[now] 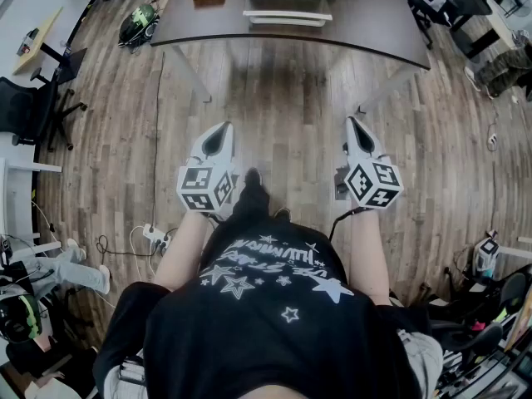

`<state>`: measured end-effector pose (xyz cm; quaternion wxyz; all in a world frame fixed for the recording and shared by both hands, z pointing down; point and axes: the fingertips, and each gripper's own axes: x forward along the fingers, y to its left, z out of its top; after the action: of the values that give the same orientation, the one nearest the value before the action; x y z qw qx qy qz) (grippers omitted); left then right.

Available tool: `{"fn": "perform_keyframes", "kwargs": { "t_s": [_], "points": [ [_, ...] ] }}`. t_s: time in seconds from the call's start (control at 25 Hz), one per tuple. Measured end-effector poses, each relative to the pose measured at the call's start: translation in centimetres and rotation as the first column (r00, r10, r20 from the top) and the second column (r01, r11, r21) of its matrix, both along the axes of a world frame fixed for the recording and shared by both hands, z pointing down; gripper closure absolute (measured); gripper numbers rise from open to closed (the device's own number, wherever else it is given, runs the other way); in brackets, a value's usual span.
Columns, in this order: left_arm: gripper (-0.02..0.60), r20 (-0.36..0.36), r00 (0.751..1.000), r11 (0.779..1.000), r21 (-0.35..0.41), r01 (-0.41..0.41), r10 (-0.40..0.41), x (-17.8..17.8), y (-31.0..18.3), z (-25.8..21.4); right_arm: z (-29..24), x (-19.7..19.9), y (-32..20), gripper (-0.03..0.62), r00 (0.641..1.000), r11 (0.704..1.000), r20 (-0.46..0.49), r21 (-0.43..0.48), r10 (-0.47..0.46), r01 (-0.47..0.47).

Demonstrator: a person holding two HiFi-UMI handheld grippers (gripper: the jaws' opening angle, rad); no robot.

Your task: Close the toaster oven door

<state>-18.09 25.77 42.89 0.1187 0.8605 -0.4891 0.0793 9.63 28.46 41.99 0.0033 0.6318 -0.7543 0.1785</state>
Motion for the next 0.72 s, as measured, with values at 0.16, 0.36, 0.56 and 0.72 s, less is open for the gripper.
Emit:
{"fn": "perform_keyframes", "kwargs": {
  "t_s": [0.16, 0.36, 0.56, 0.72],
  "points": [
    [0.572, 0.002, 1.000, 1.000, 0.008, -0.005, 0.005, 0.1, 0.2, -0.1, 0.3, -0.6, 0.2, 0.591, 1.000, 1.000, -0.010, -0.004, -0.009, 0.009],
    [0.572, 0.004, 1.000, 1.000, -0.018, -0.001, 0.001, 0.3, 1.1, 0.7, 1.0, -0.7, 0.9, 0.591, 1.000, 1.000, -0.011, -0.018, -0.017, 0.017],
    [0.572, 0.018, 1.000, 0.998, -0.064, -0.003, 0.004, 0.2, 1.5, 2.2, 2.4, -0.5, 0.7, 0.591, 1.000, 0.999, 0.004, -0.050, -0.015, 0.015],
    [0.572, 0.025, 1.000, 0.998, -0.066, -0.002, 0.003, 0.0, -0.2, 2.3, 2.7, 0.0, -0.7, 0.591, 1.000, 0.998, 0.011, -0.059, -0.003, 0.004]
  ]
}}
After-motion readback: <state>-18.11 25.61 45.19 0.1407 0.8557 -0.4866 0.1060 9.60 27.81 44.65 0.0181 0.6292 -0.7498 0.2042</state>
